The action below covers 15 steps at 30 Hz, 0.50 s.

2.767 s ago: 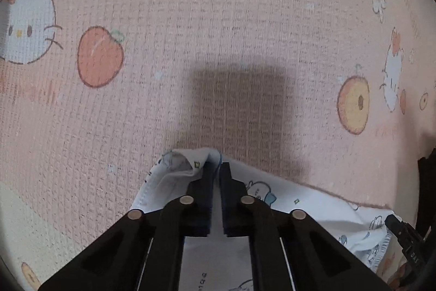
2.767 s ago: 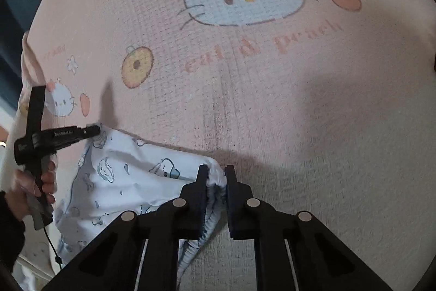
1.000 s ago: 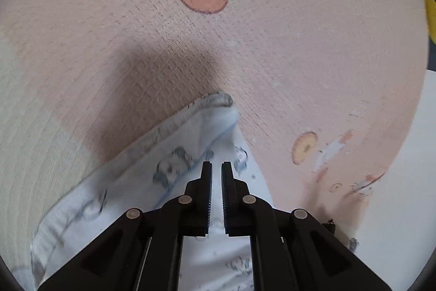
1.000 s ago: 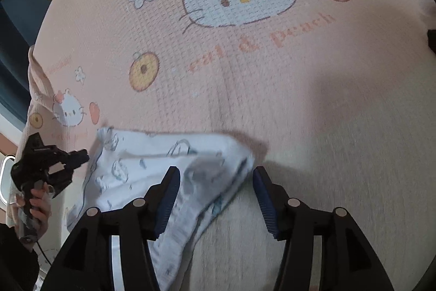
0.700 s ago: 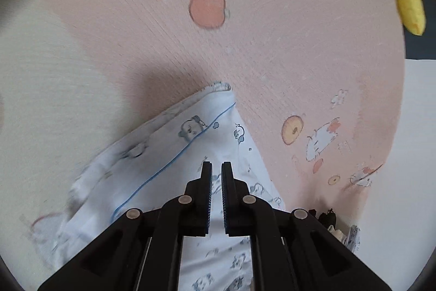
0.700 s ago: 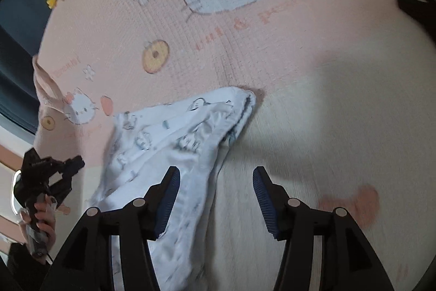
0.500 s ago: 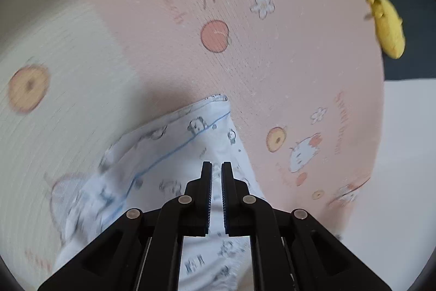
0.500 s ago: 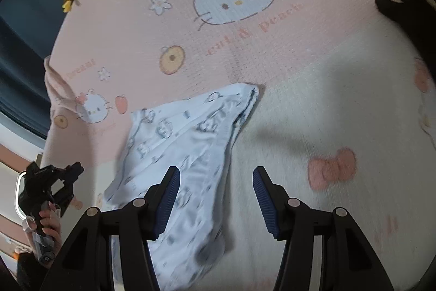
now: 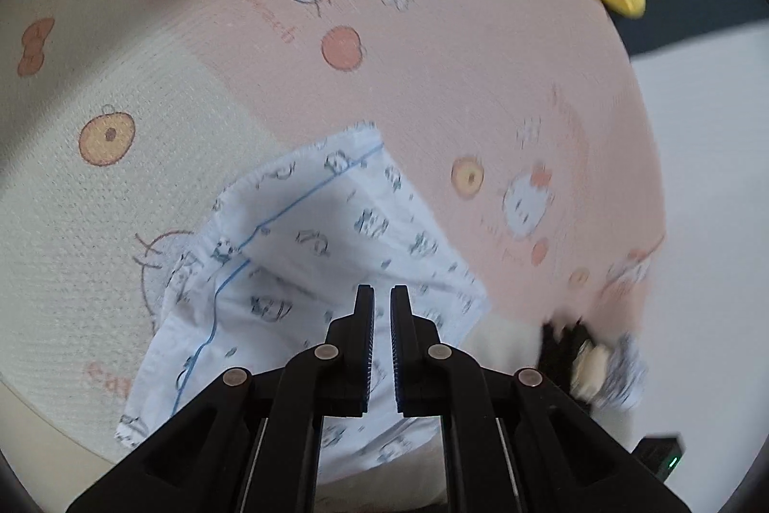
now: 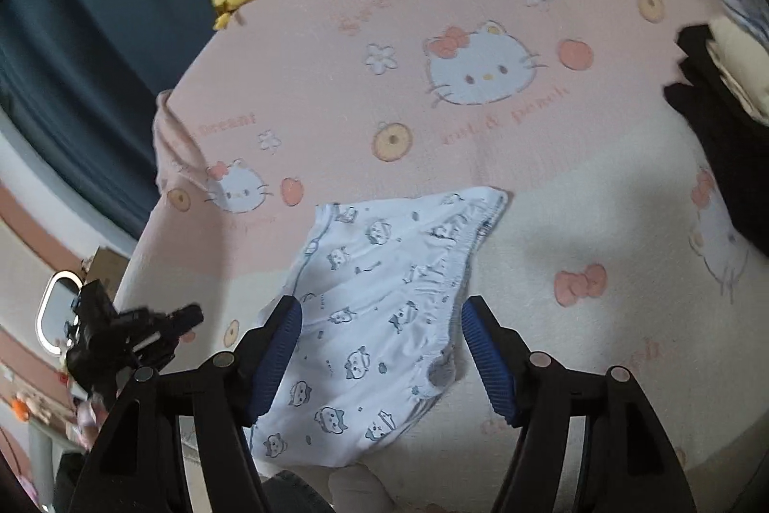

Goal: Fold clothes

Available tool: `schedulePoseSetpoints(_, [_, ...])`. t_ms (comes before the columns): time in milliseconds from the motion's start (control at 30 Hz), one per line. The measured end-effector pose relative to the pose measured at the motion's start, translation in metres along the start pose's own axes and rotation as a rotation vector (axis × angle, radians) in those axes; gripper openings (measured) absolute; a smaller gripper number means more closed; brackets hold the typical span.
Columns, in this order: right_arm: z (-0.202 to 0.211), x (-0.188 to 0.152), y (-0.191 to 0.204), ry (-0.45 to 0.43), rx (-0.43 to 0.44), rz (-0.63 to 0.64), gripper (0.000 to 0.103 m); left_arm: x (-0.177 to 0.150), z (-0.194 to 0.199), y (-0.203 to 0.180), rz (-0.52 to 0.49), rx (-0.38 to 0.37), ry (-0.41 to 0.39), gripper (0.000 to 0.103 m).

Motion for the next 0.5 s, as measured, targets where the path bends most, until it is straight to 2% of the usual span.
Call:
schedulePoseSetpoints(167, [0.000,-0.004,0.003,0.014,-0.029,0.002,0.069,-0.018,0.000,-0.014,-0.186,0.068,-0.004,0.005])
schedulePoseSetpoints(333, [-0.002,-0.011,0.009,0.005,-0.018,0.018,0.069,-0.024,0.000,-0.016,-0.213,0.078,0.010,0.005])
schedulePoseSetpoints(433, [-0.011,-0.026,0.004,0.005,0.009,-0.004,0.069,-0.027,0.008,-0.022,-0.265,0.101,-0.004,0.005])
schedulePoseSetpoints(500, [-0.018,-0.036,-0.002,0.029,-0.003,-0.009,0.069,-0.031,0.013,-0.026,-0.318,0.133,-0.018,0.005])
Point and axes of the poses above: each gripper's, at about its wrist camera, not at the fingertips, and z roughly against the way its jaws point, y to its left, x to its top, the point moved 3 cm from there along -z, roughly the way its jaws point, and after that the axes turned 13 degrees about -y, right-handed, at the moved point
